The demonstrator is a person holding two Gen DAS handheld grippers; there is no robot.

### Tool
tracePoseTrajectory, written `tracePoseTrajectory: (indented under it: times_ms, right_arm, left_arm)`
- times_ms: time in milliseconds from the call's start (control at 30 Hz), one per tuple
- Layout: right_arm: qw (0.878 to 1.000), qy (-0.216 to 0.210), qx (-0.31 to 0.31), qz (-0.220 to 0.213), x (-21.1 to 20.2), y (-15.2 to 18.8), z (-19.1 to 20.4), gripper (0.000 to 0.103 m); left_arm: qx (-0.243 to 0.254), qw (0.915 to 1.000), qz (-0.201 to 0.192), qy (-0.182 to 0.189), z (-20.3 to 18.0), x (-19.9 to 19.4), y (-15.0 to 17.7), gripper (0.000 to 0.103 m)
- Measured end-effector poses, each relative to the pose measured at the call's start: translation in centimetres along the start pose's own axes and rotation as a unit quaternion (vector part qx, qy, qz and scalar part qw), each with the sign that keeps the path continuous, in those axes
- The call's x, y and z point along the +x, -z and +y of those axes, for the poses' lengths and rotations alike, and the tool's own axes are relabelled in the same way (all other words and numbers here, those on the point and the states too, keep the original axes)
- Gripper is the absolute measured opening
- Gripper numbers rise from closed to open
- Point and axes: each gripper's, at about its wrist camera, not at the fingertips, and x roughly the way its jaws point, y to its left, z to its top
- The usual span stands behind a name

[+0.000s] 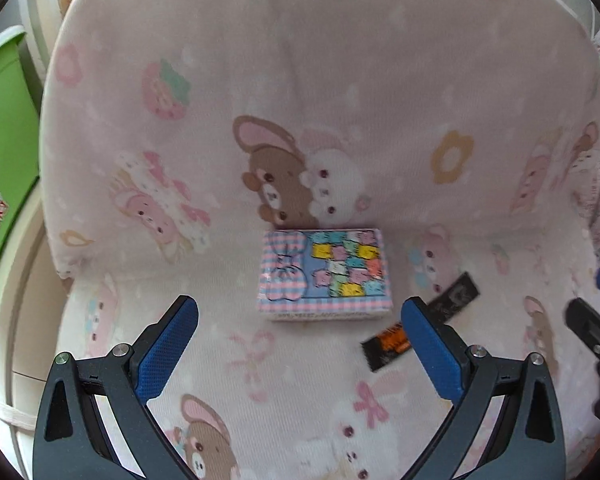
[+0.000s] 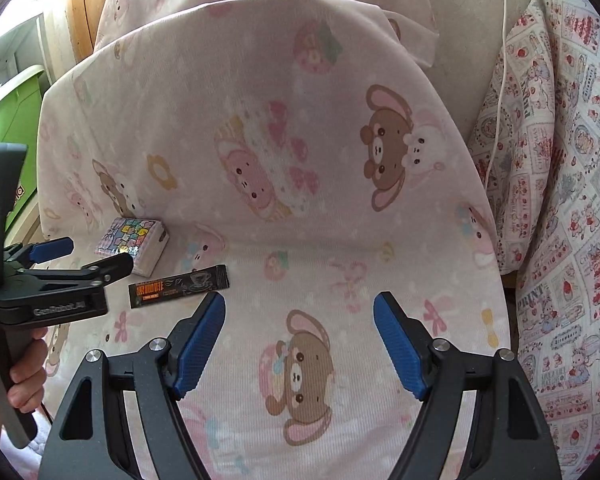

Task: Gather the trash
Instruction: 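Raise both tools back toward the candy box and wrapper on the seat, then close the left tool on the colourful candy box and lift it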

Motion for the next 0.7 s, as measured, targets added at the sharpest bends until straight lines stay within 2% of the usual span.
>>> tracePoseTrajectory:
  times_ms: [67,133,200,233,467,567,700]
  right_arm:
    - [1.000,0.001,0.001,0.001,0.0,0.0,-0.1,0.079]
    - [1.000,0.002,0.002,0.002,0.0,0.0,-0.1,0.079]
    - [1.000,0.004,0.003,0.002,0.0,0.1,-0.2,0.079]
    - [1.000,0.005,0.003,0.002,0.0,0.1,-0.2,0.079]
    - [1.000,0.009,0.009,0.004,0.1,0.2,-0.8,0.079]
    - [1.000,0.010,0.008,0.003,0.2,0.2,-0.7,0.079]
    - [1.000,0.002,0.006,0.010,0.8,0.2,0.0,0.079]
  left_arm:
    - [0.007,1.0000,-0.003,-0.005,-0.4,0.2,-0.1,0.101]
    - [0.012,0.9999,-0.002,0.005,-0.7,0.4,-0.1,0.098]
    - [0.019,0.9994,0.002,0.029,-1.0,0.8,-0.3,0.082]
    - [0.027,0.9989,0.008,0.037,-1.2,1.0,-0.3,0.071]
    - [0.052,0.9986,-0.009,0.010,-3.0,-0.1,0.4,0.068]
    - [0.035,0.9989,-0.014,0.027,-2.6,-1.6,0.6,0.068]
    - [0.003,0.9983,-0.032,0.048,-0.1,-4.0,0.3,0.068]
